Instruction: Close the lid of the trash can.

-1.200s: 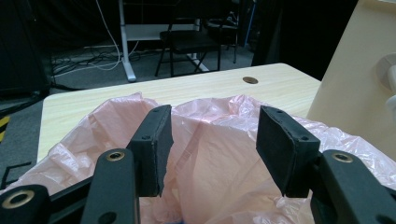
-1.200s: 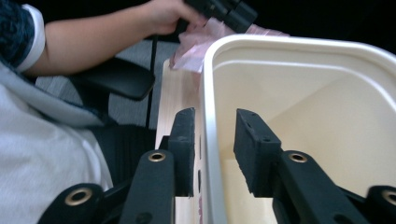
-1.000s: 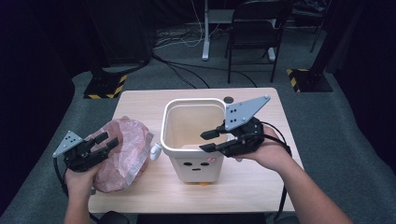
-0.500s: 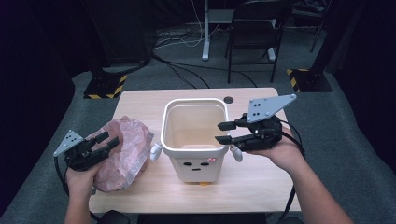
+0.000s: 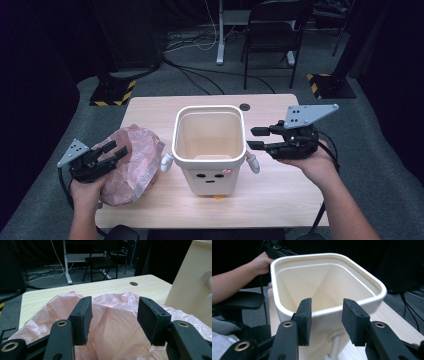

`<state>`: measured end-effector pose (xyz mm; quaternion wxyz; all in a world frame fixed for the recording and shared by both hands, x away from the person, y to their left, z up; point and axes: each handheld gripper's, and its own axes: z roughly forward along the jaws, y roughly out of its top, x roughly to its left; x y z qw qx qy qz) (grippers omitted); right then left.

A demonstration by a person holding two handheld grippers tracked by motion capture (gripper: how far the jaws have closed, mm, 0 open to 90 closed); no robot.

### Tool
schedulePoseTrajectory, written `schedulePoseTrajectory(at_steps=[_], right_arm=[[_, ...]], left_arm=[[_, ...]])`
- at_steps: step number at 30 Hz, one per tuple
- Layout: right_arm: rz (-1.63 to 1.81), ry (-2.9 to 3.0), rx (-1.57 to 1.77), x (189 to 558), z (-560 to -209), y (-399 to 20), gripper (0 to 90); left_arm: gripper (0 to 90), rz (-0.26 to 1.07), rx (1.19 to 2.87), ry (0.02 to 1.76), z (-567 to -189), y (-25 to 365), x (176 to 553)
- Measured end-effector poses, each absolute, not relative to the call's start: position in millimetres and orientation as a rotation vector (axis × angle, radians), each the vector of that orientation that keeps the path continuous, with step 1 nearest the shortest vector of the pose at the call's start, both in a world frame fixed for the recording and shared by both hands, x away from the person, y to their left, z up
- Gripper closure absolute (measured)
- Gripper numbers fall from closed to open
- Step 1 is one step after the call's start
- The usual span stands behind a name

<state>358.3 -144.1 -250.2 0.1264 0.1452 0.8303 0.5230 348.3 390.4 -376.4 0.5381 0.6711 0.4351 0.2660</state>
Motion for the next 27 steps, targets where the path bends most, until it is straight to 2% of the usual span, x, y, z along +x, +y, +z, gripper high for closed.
schedulePoseTrajectory(at_steps=[27], right_arm=[[1.516, 2.298, 0.665, 365, -296, -176, 56.5]], left_arm=[[45.5, 0.632, 1.599, 1.042, -378, 391, 349]])
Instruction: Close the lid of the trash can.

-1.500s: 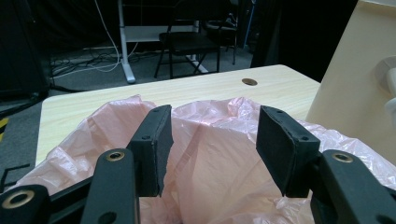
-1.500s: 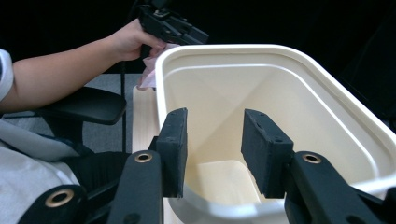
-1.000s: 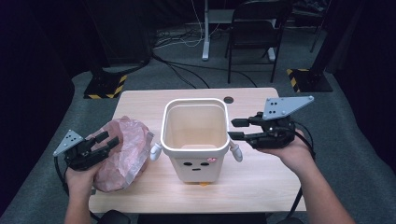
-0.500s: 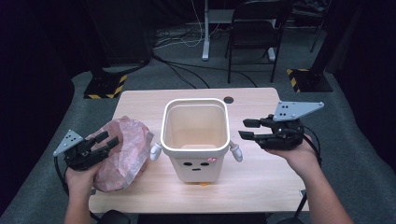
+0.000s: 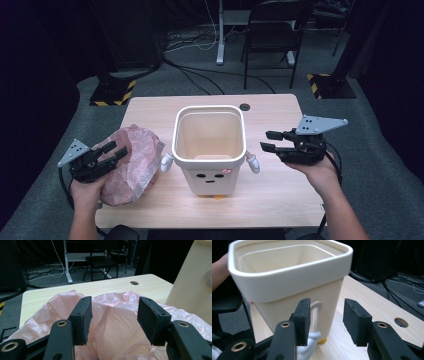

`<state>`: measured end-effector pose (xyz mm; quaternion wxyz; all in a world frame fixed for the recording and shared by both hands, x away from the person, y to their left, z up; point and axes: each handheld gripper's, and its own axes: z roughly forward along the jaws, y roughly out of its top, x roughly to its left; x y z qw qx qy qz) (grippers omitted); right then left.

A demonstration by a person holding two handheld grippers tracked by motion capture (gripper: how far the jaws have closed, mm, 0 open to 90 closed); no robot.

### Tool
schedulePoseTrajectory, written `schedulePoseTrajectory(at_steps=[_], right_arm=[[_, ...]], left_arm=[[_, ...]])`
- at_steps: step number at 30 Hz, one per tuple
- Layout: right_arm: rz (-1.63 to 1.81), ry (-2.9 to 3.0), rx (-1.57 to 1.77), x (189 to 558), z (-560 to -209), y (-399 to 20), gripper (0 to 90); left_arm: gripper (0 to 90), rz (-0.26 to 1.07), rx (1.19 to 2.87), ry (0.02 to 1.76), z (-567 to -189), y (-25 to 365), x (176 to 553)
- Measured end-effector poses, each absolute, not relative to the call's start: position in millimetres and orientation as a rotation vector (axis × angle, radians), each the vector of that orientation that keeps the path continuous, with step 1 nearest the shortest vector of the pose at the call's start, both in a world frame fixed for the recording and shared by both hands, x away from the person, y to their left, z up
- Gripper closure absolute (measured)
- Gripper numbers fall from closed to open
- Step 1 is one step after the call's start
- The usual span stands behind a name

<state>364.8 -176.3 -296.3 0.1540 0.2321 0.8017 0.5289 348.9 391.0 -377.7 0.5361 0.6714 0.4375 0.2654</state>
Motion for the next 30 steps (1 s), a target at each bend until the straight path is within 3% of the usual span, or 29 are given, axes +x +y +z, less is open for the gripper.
schedulePoseTrajectory(at_steps=[30], right_arm=[[1.441, 2.179, 0.893, 369, -374, -199, 55.6]], left_arm=[[45.4, 0.631, 1.600, 1.050, -380, 391, 349]])
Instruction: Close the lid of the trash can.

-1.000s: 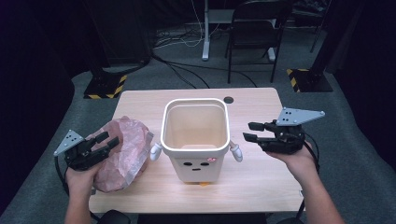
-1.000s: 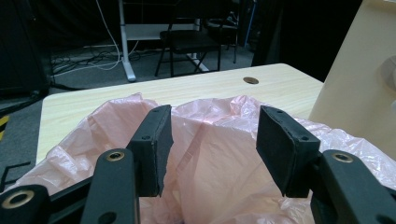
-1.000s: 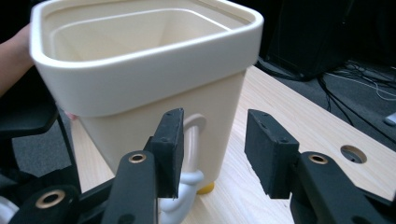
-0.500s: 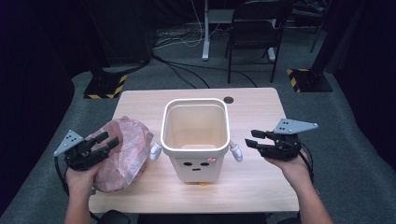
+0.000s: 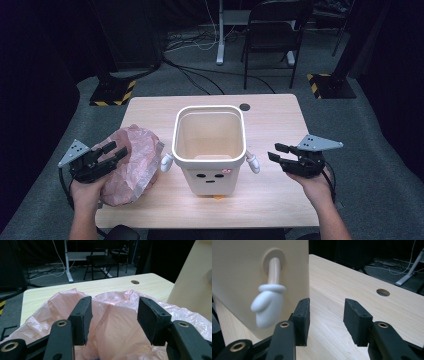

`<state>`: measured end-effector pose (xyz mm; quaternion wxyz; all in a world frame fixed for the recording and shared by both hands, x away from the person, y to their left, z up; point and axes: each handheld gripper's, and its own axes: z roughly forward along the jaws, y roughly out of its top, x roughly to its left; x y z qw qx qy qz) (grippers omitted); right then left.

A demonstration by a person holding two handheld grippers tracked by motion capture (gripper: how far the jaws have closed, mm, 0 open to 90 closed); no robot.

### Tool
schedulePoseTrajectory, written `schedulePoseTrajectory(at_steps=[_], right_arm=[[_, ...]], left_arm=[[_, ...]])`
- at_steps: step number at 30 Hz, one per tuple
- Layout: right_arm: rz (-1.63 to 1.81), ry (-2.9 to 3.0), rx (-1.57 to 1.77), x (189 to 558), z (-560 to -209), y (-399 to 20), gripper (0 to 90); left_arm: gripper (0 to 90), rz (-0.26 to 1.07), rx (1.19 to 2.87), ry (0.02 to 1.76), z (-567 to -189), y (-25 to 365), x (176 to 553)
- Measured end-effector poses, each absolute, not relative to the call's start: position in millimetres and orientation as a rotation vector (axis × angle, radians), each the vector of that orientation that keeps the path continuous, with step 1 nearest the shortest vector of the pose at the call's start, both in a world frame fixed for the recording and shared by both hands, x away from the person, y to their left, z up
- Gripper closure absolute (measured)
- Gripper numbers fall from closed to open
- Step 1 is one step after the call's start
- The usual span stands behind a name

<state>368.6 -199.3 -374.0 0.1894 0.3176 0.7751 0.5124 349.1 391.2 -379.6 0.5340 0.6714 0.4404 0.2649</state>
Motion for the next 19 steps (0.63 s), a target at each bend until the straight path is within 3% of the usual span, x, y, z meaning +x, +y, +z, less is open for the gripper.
schedulePoseTrajectory(at_steps=[19], right_arm=[[1.343, 2.106, 1.019, 366, -427, -210, 52.3]], left_arm=[[45.2, 0.633, 1.599, 1.056, -380, 392, 350]])
